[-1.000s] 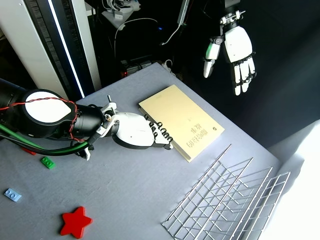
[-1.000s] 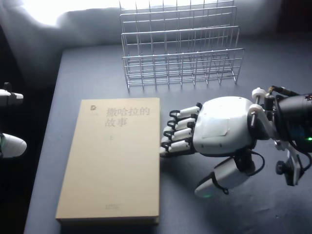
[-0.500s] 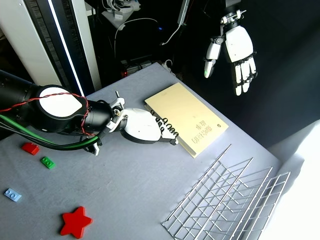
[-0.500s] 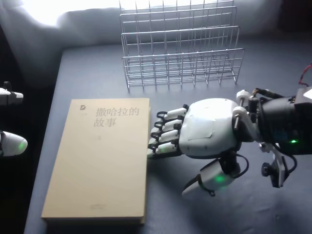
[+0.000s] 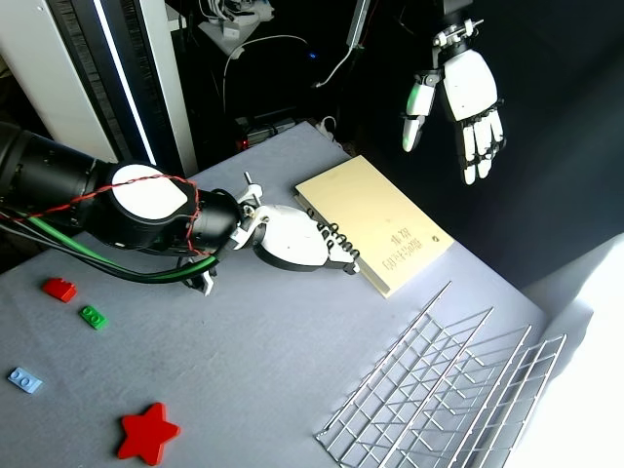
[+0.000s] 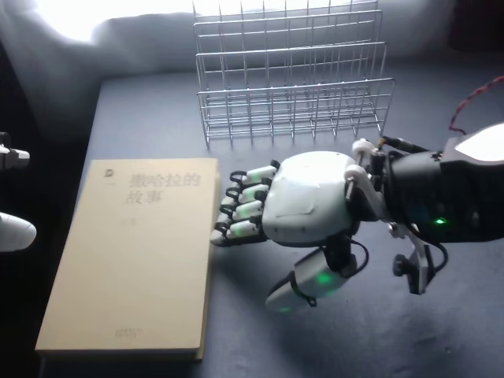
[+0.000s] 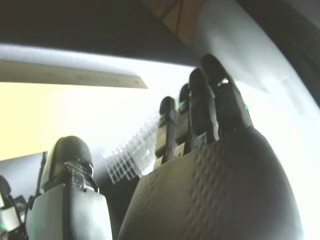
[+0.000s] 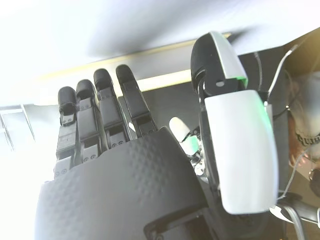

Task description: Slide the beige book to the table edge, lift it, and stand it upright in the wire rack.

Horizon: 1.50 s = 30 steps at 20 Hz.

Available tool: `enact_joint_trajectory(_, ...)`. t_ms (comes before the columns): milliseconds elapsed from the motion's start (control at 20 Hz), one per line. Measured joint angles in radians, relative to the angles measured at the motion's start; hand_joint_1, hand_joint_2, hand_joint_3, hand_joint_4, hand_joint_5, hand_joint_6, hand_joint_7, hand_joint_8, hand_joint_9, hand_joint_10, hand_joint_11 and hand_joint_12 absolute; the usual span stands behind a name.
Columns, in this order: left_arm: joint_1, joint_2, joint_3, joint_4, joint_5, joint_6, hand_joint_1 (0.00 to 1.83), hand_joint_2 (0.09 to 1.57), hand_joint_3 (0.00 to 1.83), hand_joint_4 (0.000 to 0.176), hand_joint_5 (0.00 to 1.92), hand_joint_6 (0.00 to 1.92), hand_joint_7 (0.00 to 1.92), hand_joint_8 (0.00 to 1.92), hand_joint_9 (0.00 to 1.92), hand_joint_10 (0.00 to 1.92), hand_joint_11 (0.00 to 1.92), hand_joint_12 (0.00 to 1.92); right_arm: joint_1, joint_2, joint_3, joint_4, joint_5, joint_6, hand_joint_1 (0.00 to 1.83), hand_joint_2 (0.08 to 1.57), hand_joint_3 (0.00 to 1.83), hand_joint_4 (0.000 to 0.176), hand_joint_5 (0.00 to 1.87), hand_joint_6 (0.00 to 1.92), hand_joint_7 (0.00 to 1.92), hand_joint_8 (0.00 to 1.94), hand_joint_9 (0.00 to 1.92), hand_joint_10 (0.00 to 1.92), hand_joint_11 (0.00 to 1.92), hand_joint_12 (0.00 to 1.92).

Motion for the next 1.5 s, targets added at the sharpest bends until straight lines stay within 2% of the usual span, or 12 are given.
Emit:
enact_joint_trajectory(150,0.0,0.0,0.01,0.0,0.001,0.0,0.39,1.1,0.0,0.054,0.16,0.01,0.11,0.0,0.17,0.0,0.0,0.79,0.0,-0.027,0.022,0.0,-0.002,0.001,0.12,1.16,0.0,0.0,0.15,0.0,0.17,0.0,0.14,0.0,0.0,0.38)
enact_joint_trajectory(350,-0.005,0.0,0.014,0.0,0.002,0.0,0.38,1.09,0.0,0.06,0.16,0.0,0.1,0.0,0.17,0.0,0.0,0.83,0.0,-0.038,0.033,0.0,-0.006,0.002,0.11,1.17,0.0,0.0,0.15,0.0,0.18,0.0,0.14,0.0,0.0,0.39)
enact_joint_trajectory(700,-0.005,0.001,0.019,0.0,0.004,0.0,0.39,1.1,0.0,0.057,0.15,0.0,0.09,0.0,0.14,0.0,0.0,0.76,0.0,-0.056,0.033,0.0,-0.013,0.013,0.12,1.17,0.0,0.0,0.13,0.0,0.16,0.0,0.12,0.0,0.0,0.38)
enact_joint_trajectory(750,-0.005,0.001,0.019,0.0,0.004,0.0,0.39,1.1,0.0,0.063,0.15,0.0,0.11,0.01,0.15,0.01,0.0,0.76,0.0,-0.057,0.033,0.0,-0.015,0.013,0.11,1.17,0.0,0.0,0.13,0.0,0.16,0.0,0.12,0.0,0.0,0.4)
enact_joint_trajectory(900,-0.008,0.001,0.021,0.0,0.005,0.0,0.37,1.1,0.0,0.063,0.15,0.0,0.12,0.01,0.17,0.01,0.0,0.78,0.008,-0.065,0.033,0.001,-0.026,0.013,0.1,1.17,0.0,0.0,0.13,0.0,0.17,0.0,0.13,0.0,0.0,0.42)
enact_joint_trajectory(950,-0.008,0.001,0.021,0.0,0.005,0.0,0.38,1.1,0.0,0.053,0.17,0.01,0.12,0.01,0.17,0.01,0.0,0.79,0.011,-0.068,0.033,0.002,-0.027,0.013,0.09,1.17,0.0,0.0,0.16,0.01,0.18,0.0,0.15,0.01,0.0,0.45)
enact_joint_trajectory(1050,-0.008,0.001,0.023,0.0,0.005,0.0,0.35,1.11,0.0,0.064,0.15,0.0,0.1,0.0,0.15,0.0,0.0,0.8,0.012,-0.071,0.033,0.002,-0.026,0.016,0.12,1.17,0.0,0.0,0.14,0.0,0.15,0.0,0.12,0.0,0.0,0.32)
enact_joint_trajectory(1200,-0.008,0.001,0.026,0.0,0.005,0.0,0.34,1.1,0.0,0.077,0.14,0.0,0.1,0.0,0.15,0.0,0.0,0.81,0.012,-0.077,0.033,0.002,-0.03,0.018,0.12,1.16,0.0,0.0,0.13,0.0,0.15,0.0,0.12,0.0,0.0,0.32)
enact_joint_trajectory(1400,-0.008,0.001,0.027,0.0,0.005,0.0,0.34,1.1,0.0,0.065,0.12,0.0,0.09,0.0,0.13,0.0,0.0,0.81,0.016,-0.087,0.033,0.004,-0.042,0.02,0.12,1.17,0.0,0.0,0.12,0.0,0.17,0.0,0.13,0.0,0.0,0.38)
enact_joint_trajectory(1500,-0.008,0.001,0.027,0.0,0.005,0.0,0.33,1.11,0.0,0.066,0.11,0.0,0.09,0.0,0.11,0.0,0.0,0.78,0.016,-0.094,0.033,0.004,-0.05,0.021,0.12,1.17,0.0,0.0,0.12,0.0,0.17,0.0,0.12,0.0,0.0,0.34)
